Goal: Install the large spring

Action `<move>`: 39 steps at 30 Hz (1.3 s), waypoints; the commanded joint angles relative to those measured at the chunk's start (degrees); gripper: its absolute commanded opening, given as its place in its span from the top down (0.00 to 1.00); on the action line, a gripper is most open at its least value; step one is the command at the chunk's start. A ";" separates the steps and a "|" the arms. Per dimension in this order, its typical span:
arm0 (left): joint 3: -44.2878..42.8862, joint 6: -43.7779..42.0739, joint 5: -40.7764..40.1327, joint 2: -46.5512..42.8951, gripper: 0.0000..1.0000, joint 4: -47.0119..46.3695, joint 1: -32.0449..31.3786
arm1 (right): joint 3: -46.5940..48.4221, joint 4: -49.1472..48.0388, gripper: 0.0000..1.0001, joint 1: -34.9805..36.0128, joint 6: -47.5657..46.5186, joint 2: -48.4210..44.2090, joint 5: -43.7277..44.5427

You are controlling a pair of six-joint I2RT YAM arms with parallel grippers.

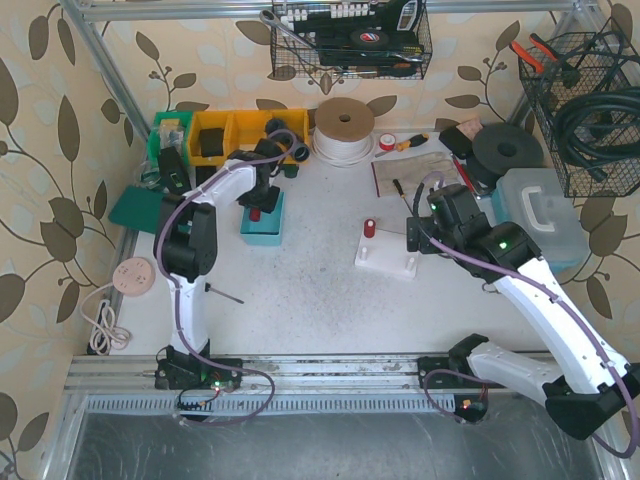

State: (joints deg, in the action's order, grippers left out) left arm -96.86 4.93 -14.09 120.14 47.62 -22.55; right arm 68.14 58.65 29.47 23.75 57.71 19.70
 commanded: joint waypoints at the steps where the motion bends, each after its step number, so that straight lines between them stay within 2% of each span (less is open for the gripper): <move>1: -1.13 -0.62 -1.90 2.25 0.52 1.08 -0.04 | 0.10 0.29 0.03 -0.32 -0.17 -0.69 0.51; 18: 1.14 0.40 1.69 5.52 0.53 -0.73 -0.84 | 1.13 1.03 0.03 -0.55 -0.28 0.00 -0.36; 22: 2.51 0.33 4.96 5.58 0.53 -0.94 -0.75 | 1.56 1.04 0.03 -0.48 -0.60 0.62 -0.10; 30: 4.12 -0.78 8.10 2.69 0.66 0.34 -0.75 | 1.37 1.04 0.03 -0.68 -0.62 0.16 0.51; 36: 4.87 -1.12 6.70 3.31 0.59 1.01 -0.66 | 1.24 0.81 0.03 -0.87 -0.63 0.35 0.25; 39: 3.61 -0.97 6.90 3.79 0.62 1.90 -0.31 | 1.36 0.90 0.03 -0.90 -0.87 0.21 0.38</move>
State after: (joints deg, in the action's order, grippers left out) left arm -94.28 4.51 -8.54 123.63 45.32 -22.85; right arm 68.16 58.98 28.80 23.70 58.17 19.51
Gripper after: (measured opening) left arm 0.402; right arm 0.973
